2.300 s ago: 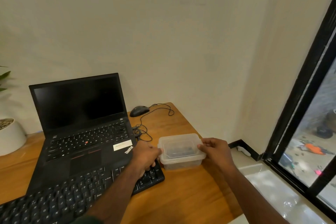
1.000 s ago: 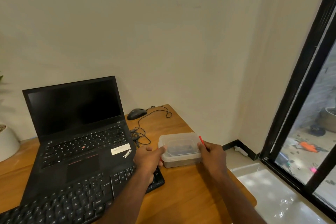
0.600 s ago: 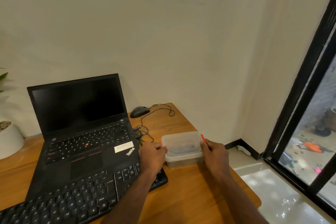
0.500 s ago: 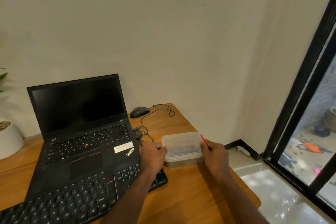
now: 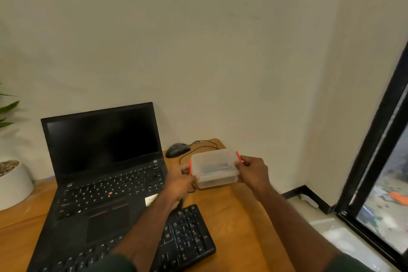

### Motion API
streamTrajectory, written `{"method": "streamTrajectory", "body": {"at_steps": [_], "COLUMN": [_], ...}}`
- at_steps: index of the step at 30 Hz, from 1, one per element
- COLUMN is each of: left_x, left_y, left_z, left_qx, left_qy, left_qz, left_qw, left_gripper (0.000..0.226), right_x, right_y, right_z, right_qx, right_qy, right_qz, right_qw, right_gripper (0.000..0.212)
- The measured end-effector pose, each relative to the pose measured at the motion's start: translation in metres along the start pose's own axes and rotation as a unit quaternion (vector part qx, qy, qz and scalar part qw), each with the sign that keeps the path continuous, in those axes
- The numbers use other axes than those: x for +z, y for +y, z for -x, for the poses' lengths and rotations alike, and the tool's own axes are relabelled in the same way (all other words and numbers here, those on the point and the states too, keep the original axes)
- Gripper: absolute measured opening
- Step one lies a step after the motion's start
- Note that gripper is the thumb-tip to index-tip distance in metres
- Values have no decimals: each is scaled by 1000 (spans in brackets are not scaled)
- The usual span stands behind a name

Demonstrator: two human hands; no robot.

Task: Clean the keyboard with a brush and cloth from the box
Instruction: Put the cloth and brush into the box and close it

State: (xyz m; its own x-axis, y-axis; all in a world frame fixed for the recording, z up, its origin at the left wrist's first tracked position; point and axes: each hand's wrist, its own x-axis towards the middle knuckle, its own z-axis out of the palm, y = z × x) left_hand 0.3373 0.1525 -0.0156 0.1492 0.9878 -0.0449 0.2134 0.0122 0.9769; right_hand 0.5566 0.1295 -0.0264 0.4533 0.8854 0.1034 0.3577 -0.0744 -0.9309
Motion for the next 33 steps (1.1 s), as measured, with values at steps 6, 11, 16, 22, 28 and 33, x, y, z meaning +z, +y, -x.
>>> {"method": "streamTrajectory", "body": {"at_steps": [6, 11, 16, 22, 28, 33], "left_x": [-14, -16, -21, -26, -72, -107], "left_y": [-10, -18, -17, -5, 0, -21], "left_z": [-44, -57, -62, -25, 48, 133], "left_qx": [-12, 36, 68, 75, 80, 90], "left_qy": [-9, -15, -5, 22, 93, 97], "left_qz": [-32, -148, -265, -261, -284, -370], "left_qw": [999, 988, 962, 962, 951, 920], "left_gripper": [52, 45, 36, 20, 30, 37], "right_x": [36, 62, 72, 66, 71, 85], "right_y": [3, 17, 46, 46, 23, -3], "right_z": [-53, -72, -50, -27, 27, 106], "right_qx": [15, 18, -32, -108, -182, -220], "right_qy": [-13, -45, -94, 27, 95, 37], "right_qz": [14, 56, -99, -65, 14, 20], "right_qw": [1000, 997, 990, 992, 979, 975], "right_gripper": [33, 45, 47, 35, 25, 19]}}
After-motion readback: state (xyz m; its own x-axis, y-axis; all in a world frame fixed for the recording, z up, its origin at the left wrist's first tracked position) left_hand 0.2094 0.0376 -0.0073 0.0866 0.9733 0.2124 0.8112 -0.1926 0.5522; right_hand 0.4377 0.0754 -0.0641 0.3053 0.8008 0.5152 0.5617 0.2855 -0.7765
